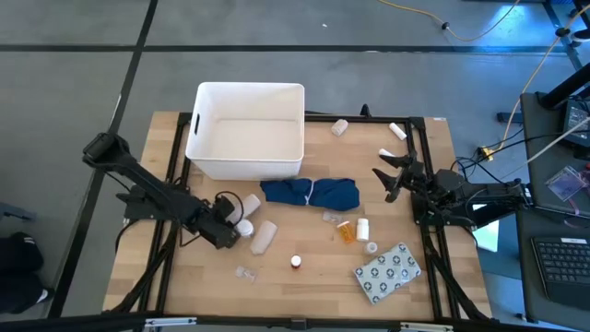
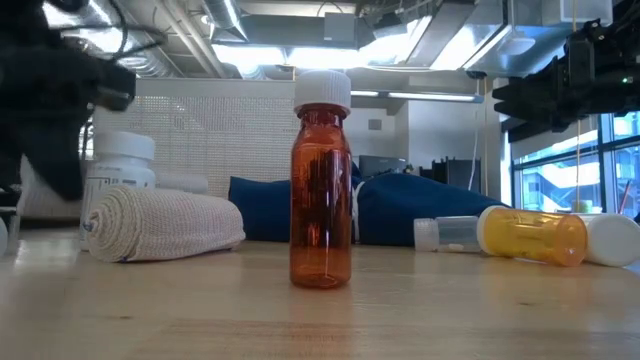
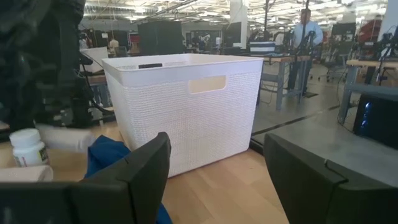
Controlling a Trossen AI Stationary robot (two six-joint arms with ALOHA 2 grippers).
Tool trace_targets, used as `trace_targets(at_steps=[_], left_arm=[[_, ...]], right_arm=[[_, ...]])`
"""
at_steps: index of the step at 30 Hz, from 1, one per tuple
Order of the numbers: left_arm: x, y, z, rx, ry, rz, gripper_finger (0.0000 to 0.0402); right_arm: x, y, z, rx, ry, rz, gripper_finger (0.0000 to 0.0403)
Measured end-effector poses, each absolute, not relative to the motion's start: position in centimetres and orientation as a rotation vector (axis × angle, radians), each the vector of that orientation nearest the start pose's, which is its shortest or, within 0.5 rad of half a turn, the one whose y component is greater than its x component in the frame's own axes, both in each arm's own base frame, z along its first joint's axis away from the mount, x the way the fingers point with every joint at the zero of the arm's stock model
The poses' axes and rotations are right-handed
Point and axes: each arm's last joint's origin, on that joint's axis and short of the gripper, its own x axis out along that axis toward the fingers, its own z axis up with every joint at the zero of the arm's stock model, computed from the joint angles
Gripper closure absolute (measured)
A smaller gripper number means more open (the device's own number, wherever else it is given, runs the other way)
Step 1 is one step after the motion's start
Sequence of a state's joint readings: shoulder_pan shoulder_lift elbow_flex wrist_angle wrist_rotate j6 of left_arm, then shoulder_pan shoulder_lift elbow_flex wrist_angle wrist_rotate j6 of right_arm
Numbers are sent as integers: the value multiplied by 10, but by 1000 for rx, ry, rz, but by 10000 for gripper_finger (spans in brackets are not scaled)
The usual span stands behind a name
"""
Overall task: Pick & place medical supplies in basket/bin
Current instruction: Put the bottom left white bandage into the white container
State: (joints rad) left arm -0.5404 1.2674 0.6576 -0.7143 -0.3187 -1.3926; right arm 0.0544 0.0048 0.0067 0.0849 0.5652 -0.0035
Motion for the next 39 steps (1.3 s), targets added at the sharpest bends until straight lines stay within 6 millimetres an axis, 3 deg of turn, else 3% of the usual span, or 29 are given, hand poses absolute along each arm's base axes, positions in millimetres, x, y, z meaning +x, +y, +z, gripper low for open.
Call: trace_targets(at_steps=[7, 14, 17, 21, 27, 39], left_arm=[[167, -88, 229, -644, 1040, 666, 287], [178, -85, 313, -509, 651, 557, 285], [181, -76, 350, -414, 476, 613, 285], [187, -55, 386, -288, 413, 665, 285], [195, 0, 404, -103, 496, 803, 285], [182, 121, 386, 85, 910, 785, 285]], right_arm=[[93, -10, 173, -9, -75, -512, 146], [93, -10, 173, -11, -75, -512, 146], [93, -10, 173, -11, -74, -512, 146], [93, -10, 173, -11, -75, -512, 146], [93, -10, 173, -11, -74, -512, 146], [93, -10, 173, -10, -75, -512, 146]])
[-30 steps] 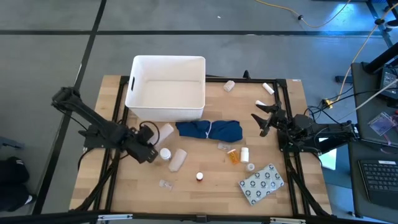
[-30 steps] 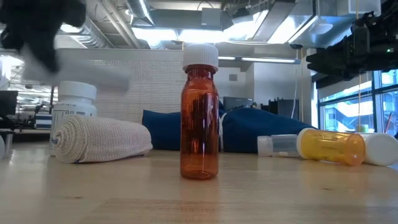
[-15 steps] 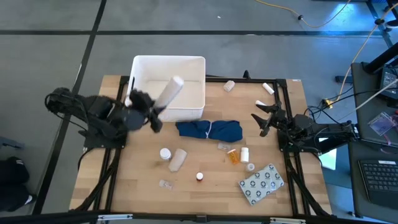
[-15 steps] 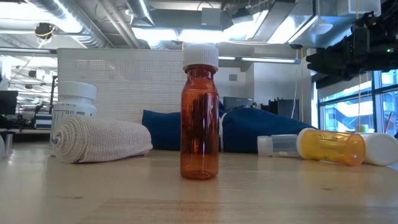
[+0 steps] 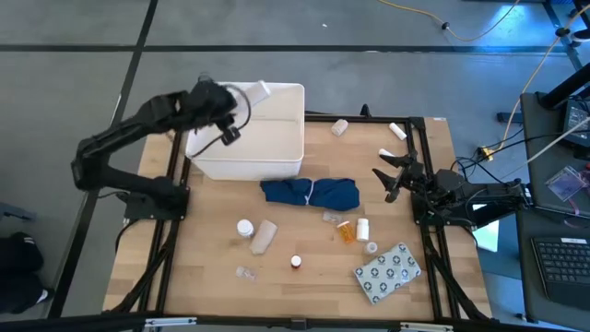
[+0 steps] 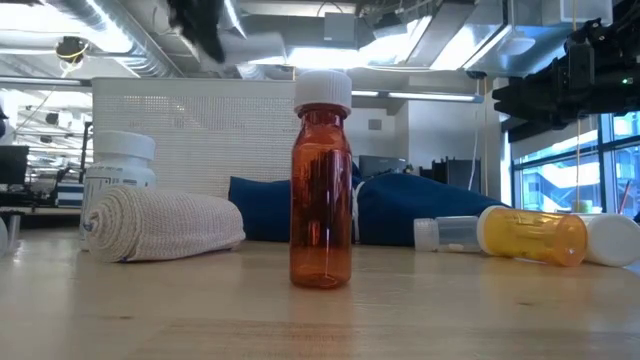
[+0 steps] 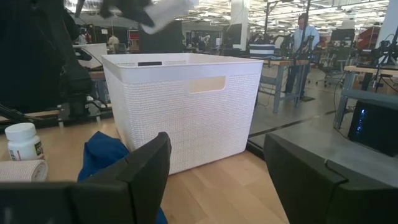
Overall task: Pick & place medical supplies in basket/bin
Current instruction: Put the bottom left white bandage into the white container
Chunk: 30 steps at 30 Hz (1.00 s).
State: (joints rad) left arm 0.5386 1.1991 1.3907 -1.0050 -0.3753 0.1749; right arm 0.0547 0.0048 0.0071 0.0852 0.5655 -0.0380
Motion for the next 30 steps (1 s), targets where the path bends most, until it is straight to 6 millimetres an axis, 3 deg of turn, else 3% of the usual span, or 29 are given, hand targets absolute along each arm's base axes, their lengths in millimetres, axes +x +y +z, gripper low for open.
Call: trace_targets(at_steps=[5, 11, 19, 30], left_arm=[[184, 167, 362, 141, 1097, 670, 283], [190, 206, 320, 147, 1365, 548, 284], [200, 235, 267, 171, 1699, 462, 285], [215, 259, 210, 251, 1989, 433, 280]], right_arm=[[93, -10, 173, -9, -75, -512, 146], [93, -10, 173, 4, -78, -511, 146], [93, -10, 173, 25, -84, -511, 146], [93, -10, 173, 49, -90, -510, 146]])
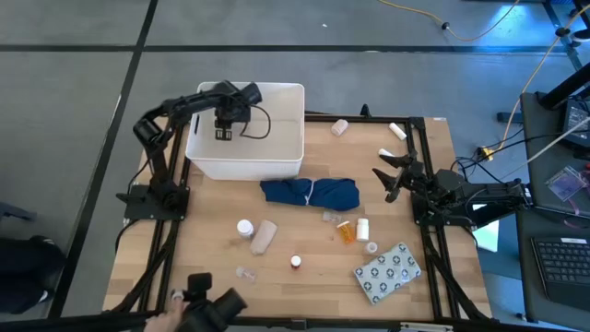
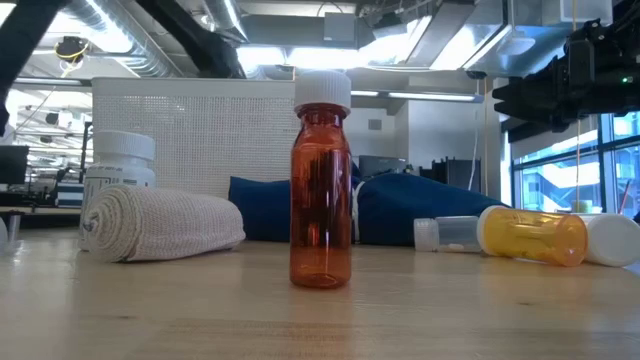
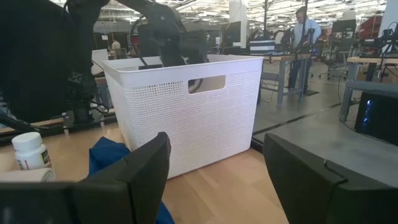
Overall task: Pick & place medical supplies in basket/bin
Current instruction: Put the bottom left white bandage into the white container
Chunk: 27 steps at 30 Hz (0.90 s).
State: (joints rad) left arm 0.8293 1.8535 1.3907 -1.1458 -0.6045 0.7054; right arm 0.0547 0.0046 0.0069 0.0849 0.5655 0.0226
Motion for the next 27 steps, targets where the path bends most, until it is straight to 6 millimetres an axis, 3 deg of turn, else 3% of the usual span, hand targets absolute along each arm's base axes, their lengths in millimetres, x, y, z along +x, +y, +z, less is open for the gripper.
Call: trace_targets(at_steps=[6, 16, 21, 27], left_arm=[[216, 261, 204, 272, 2020, 433, 258], [213, 261, 215, 307, 2004, 466, 196], [210, 261, 226, 391, 2023, 490, 192], [212, 260, 239, 386, 1894, 539, 190]], right_arm=[[93, -10, 173, 50, -90, -509, 146], [93, -10, 173, 49, -90, -510, 146], [93, -10, 173, 49, -90, -510, 146], [93, -10, 173, 49, -90, -510, 146]])
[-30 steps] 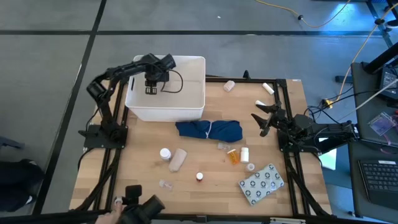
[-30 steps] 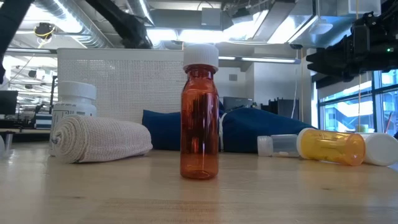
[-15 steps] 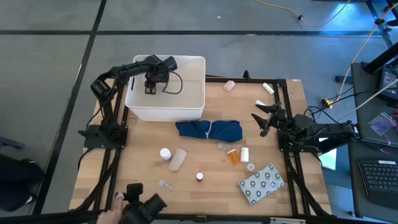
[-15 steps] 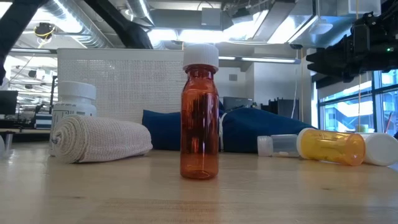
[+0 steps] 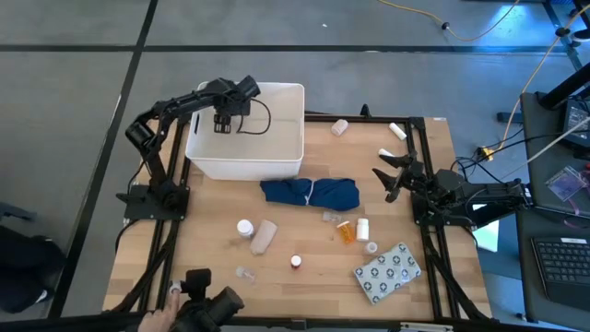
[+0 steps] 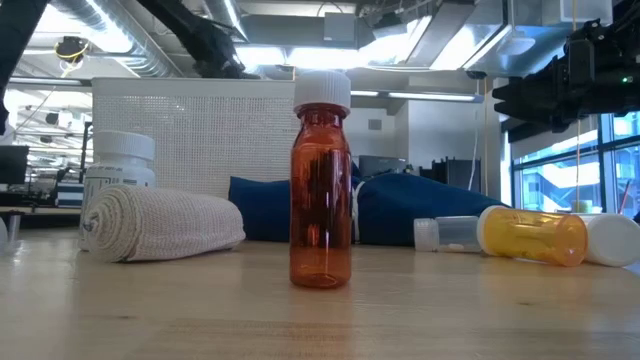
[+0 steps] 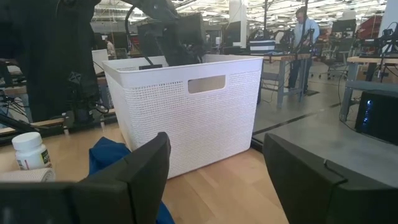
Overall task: Pick & place medical supplies in basket/bin
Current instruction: Put the bottom left white bandage into the white container
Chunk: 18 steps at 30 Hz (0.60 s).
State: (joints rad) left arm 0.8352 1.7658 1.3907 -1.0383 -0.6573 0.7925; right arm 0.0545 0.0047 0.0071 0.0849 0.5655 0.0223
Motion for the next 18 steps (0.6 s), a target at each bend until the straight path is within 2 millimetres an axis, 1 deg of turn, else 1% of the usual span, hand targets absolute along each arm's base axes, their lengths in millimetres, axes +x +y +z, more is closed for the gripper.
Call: trace_targets(at_steps=[2, 9, 14, 18], left_arm=[[212, 260, 241, 390, 1870, 533, 190], [211, 259, 246, 442, 1886, 510, 190], [215, 260, 246, 399, 1810, 522, 191], [215, 259, 246, 368, 1788, 543, 190]], right_arm=[[93, -10, 173, 49, -90, -510, 146], [93, -10, 173, 50, -90, -510, 146], [93, -10, 173, 50, -90, -510, 146], [93, -10, 173, 50, -90, -510, 146]])
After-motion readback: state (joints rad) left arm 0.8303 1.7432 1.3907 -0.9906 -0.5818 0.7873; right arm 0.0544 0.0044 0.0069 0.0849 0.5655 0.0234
